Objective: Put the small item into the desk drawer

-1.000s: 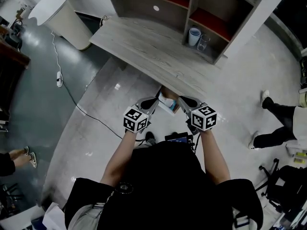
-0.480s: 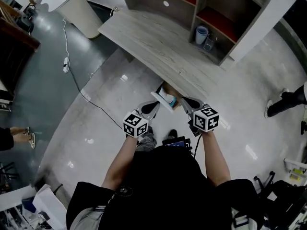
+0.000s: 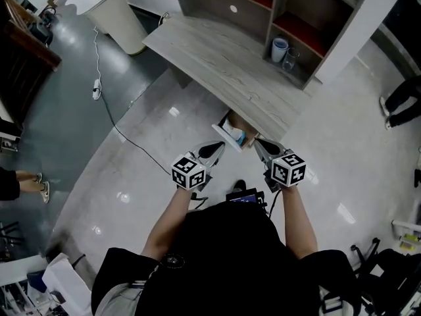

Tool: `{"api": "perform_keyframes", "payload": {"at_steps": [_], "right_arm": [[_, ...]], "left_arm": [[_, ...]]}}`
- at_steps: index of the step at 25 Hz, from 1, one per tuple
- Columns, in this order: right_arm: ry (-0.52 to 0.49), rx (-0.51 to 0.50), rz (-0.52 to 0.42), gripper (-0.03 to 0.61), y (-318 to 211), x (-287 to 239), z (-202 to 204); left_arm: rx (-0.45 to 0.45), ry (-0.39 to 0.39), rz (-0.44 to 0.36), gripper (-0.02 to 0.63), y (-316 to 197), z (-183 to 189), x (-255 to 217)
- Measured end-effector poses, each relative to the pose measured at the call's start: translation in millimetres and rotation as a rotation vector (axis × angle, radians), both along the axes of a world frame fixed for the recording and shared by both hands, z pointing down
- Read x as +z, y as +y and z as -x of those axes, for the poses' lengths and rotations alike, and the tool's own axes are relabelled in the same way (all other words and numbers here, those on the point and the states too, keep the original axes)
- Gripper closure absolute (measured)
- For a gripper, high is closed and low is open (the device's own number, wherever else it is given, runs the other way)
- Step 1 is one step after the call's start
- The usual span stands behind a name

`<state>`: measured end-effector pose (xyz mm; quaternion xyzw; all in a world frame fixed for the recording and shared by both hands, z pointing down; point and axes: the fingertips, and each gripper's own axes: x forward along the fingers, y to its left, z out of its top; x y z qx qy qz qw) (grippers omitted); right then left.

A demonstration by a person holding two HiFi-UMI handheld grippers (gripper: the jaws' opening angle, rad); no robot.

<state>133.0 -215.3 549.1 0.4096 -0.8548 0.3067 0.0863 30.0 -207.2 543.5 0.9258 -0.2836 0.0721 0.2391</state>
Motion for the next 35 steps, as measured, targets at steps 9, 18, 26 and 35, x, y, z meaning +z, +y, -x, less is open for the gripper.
{"api": "perform_keyframes", "payload": {"at_steps": [9,18,26,35], "right_arm": [[0.062,0.072,-0.014,0.578,51,-3,36],[0.109,0.107,-0.035,0.578,109,-12,61],[0.134,0.11,-0.072,0.578,150,-21,88],[0.13,0.146,-0.087,0.578,183,-23,105]], "left_arm": [[0.039,-0.001,-0.051,0.612,54,31,-9],[0.02,0.033,-0.064,0.612,105,69,-9],[0.019,0.038,-0.085,0.612,137,97,-11],[0.071,0.021,-0.104,0.612,165,105,-14]]}}
